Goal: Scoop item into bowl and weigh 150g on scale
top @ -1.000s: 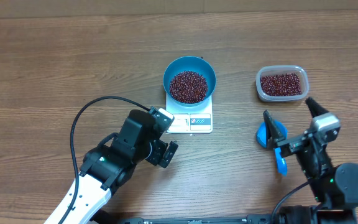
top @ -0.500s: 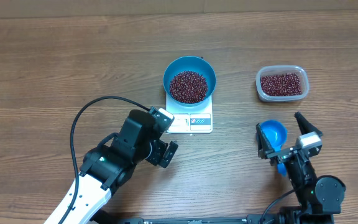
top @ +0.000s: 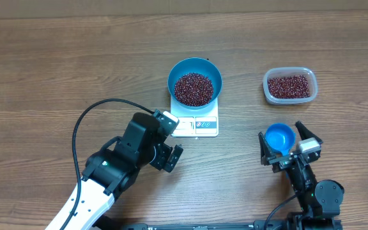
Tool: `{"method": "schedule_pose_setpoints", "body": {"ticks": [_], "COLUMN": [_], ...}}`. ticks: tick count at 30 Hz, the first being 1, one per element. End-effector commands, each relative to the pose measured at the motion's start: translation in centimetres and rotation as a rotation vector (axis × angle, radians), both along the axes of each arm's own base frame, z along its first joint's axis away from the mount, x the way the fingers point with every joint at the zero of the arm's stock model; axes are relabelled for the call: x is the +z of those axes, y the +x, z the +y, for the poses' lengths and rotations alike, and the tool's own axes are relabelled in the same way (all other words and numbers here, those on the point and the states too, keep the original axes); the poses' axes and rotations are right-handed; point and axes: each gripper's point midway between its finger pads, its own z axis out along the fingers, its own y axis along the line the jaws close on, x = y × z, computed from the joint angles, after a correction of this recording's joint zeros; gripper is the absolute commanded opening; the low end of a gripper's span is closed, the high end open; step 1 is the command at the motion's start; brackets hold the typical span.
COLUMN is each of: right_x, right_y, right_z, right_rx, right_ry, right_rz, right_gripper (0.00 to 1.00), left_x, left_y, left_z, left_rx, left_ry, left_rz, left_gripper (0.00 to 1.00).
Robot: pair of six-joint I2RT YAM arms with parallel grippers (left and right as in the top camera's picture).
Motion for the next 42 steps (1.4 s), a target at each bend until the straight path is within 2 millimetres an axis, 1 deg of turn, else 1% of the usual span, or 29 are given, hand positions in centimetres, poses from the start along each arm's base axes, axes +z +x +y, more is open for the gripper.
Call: {"method": "schedule_pose_setpoints", "body": {"ticks": [1, 34, 40, 42], "right_x": [-0.3, -0.3, -0.3, -0.3], "right_y": [-0.1, -0.1, -0.1, -0.1], "right_z": [0.0, 0.0, 0.0, 0.0], "right_rx": [-0.002, -0.001, -0.001, -0.001], "right_ry": [0.011, 0.01, 0.01, 0.01], "right_rz": [0.003, 0.003, 0.003, 0.003], "right_gripper": [1.0, 1.0, 1.0, 1.0], "left_x": [-0.2, -0.3, -0.8, -0.8], "left_y": [0.0, 0.0, -0.8, -1.1], "left_z": [0.0, 0.0, 0.8, 1.4], "left_rx": [-0.01, -0.01, 0.0, 0.01], "left_ry": [0.014, 0.015, 0.048, 0.055], "left_rz": [-0.001, 0.001, 0.032, 0.045], "left_gripper": [1.0, 1.0, 1.0, 1.0]}}
